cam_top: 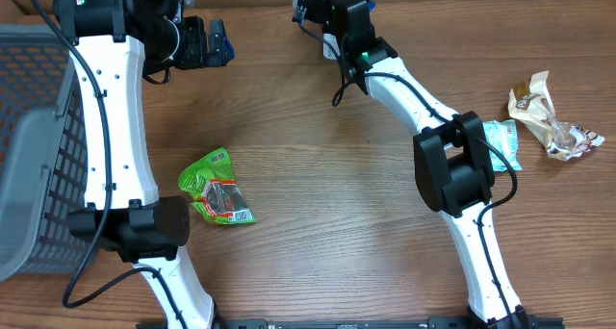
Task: Scan the item barcode
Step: 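Hold the Oreo pack's barcode in front of the white scanner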
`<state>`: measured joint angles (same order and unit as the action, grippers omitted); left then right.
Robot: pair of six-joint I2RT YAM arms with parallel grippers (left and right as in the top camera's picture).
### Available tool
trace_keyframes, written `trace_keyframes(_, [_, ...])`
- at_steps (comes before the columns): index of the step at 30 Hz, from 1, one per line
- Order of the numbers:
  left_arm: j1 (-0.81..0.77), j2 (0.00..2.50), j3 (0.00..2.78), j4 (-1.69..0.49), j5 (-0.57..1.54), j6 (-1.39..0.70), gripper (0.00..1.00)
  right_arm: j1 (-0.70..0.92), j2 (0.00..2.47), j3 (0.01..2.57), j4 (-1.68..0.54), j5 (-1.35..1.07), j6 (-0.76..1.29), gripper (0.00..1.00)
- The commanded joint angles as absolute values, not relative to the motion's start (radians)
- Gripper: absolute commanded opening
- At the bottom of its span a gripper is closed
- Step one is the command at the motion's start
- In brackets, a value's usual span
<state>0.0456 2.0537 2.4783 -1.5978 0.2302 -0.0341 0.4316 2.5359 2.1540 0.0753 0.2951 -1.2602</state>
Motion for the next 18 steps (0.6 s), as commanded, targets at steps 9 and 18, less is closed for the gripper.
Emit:
trace_keyframes(9, [0.039, 2.049, 2.476, -1.596, 0.229, -0.049, 1.00, 0.425, 2.531, 2.165, 0.085, 0.297, -1.262, 0.04])
trace_keyframes(18, [0.039, 2.049, 2.476, -1.596, 0.229, -0.049, 1.00, 0.430, 2.379, 2.165, -0.164, 0.218, -1.069, 0.04])
